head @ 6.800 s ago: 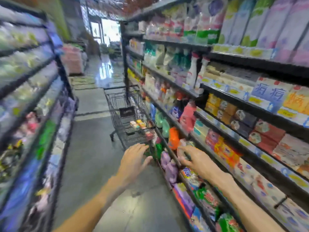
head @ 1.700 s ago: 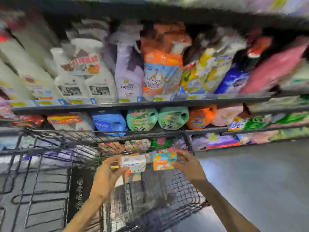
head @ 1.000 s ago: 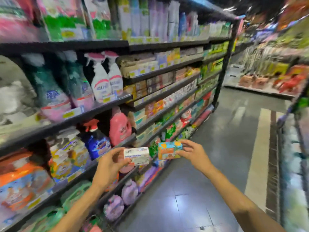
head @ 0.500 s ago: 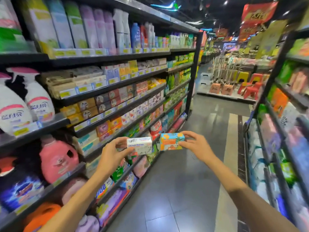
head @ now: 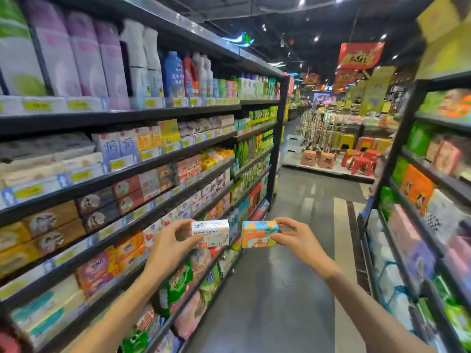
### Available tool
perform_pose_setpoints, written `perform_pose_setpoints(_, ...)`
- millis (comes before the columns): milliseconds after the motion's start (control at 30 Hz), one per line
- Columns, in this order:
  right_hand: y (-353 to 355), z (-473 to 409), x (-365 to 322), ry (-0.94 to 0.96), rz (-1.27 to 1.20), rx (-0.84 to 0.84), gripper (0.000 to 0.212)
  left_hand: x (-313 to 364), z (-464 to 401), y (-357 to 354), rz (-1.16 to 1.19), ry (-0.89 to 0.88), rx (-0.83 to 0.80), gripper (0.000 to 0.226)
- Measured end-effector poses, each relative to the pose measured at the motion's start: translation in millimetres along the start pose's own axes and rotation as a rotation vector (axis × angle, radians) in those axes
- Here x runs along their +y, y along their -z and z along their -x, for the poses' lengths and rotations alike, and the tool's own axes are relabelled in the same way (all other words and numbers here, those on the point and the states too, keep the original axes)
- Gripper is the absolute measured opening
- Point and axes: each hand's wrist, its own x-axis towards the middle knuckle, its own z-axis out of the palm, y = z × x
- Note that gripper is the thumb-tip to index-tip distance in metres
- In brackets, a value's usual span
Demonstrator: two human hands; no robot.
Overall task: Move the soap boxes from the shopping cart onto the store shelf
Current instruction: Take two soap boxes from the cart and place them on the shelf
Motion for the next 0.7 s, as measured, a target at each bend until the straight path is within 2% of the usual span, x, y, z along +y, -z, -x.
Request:
perform_pose_setpoints(200,-24.9,-119.0,12.7,0.015,0.014,-0.053,0.044,-29.0,-90.7,4.6,0.011,0.031,0.063,0.036)
perform_pose_setpoints(300,-48.3,-178.9,21.6,0.043,0.016,-0.126,0.038,-48.8,-121.2,14.8,0.016,0.075,0.101,0.035)
perform_pose_setpoints(433,-89.0,-256.5,32.8,0.094,0.009,-0.246,0.043,-69.7,-149.8,25.3,-0.04,0.147,0.241,0.031)
perform_pose_setpoints(700,-175.0,-401.9,46.5,0.194,-0.022,-0.55,0.046,-112.5,-214.6,42.3,-0.218,0.317,0.523,0.039)
